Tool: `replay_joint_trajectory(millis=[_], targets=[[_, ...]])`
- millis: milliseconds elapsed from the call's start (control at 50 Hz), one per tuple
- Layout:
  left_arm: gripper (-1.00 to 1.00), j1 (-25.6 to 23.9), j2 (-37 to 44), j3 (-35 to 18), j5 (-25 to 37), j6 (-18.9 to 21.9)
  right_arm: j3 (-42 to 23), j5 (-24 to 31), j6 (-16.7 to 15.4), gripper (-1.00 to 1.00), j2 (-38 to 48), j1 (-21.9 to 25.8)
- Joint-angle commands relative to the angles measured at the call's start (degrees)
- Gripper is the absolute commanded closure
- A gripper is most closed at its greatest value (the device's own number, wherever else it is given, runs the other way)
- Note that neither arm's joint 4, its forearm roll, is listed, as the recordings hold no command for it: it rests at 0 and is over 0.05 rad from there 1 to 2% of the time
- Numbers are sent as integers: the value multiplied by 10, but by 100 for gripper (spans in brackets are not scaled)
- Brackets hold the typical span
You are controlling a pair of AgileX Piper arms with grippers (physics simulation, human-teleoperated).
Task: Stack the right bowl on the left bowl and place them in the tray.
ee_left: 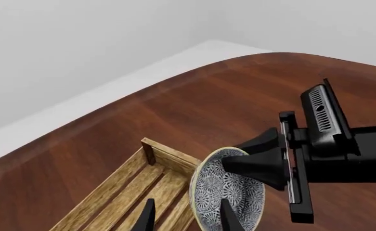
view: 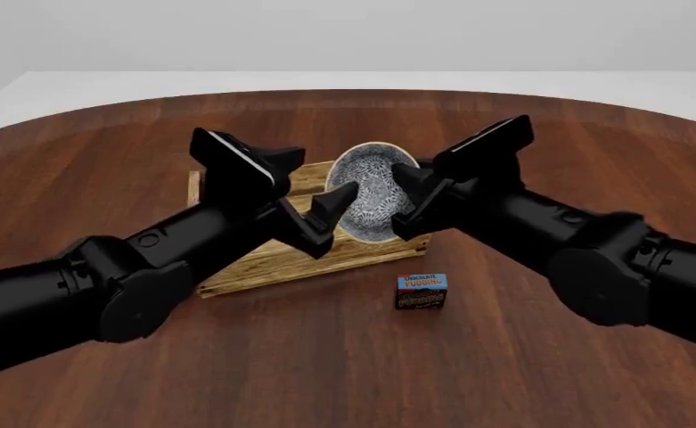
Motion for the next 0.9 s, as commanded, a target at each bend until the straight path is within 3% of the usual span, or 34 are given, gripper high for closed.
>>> replay_joint_trajectory(millis=[20,520,540,900], targets=[[-100,2,28,-20,0,-15,-2,33,-11,100,-22,-30],[-100,-6,114,-55,-12,-44,2,39,-12,100,-36,-26],[100,-5,111,-52,-15,-46,2,39,-12,100,-36,-26],[100,-8,98,-43,-20,-46,3,38,-13,100,-36,-26]])
